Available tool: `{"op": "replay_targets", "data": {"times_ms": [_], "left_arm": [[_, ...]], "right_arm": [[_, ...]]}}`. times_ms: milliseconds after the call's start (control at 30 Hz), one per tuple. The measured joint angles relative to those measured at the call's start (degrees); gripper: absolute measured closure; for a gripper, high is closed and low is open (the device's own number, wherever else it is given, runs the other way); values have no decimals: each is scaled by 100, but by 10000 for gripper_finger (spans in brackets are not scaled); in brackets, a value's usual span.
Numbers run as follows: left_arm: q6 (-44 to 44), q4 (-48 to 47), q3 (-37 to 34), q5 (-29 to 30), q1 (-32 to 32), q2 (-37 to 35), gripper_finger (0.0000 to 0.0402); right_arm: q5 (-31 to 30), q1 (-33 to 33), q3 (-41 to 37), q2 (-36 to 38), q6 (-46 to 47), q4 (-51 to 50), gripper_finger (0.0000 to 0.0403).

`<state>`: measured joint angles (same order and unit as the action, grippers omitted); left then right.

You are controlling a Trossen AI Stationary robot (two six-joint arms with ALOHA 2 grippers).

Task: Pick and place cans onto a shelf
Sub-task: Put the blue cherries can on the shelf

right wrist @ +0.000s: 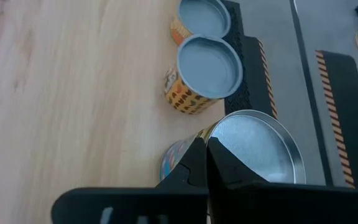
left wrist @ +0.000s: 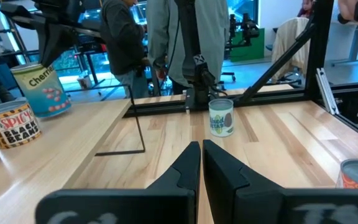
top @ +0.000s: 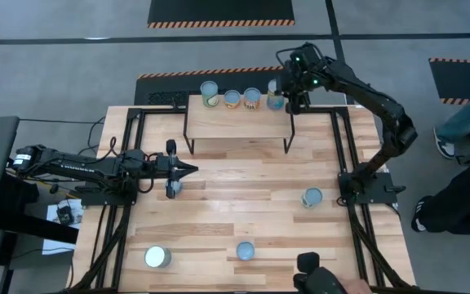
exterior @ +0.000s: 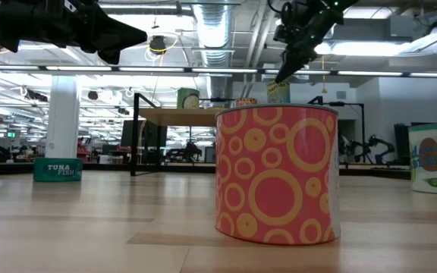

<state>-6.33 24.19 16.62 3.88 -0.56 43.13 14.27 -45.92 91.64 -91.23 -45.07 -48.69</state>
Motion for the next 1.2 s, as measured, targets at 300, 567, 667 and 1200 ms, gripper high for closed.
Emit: {"op": "replay_targets", "data": {"times_ms": [300,567,667,1200], "left_arm": [[9,2,0,0,0,0,393],[11,4,0,0,0,0,393],[11,4,0,0,0,0,393],[9,15,0,-2,0,0,393]], "right_arm": [[-158,4,2,-129,718,90,397],[-455,59,24,-357,1007,216,396],[-499,103,18,-336,1016,214,387],[-558,145,2,-211,1211,145,354]]}}
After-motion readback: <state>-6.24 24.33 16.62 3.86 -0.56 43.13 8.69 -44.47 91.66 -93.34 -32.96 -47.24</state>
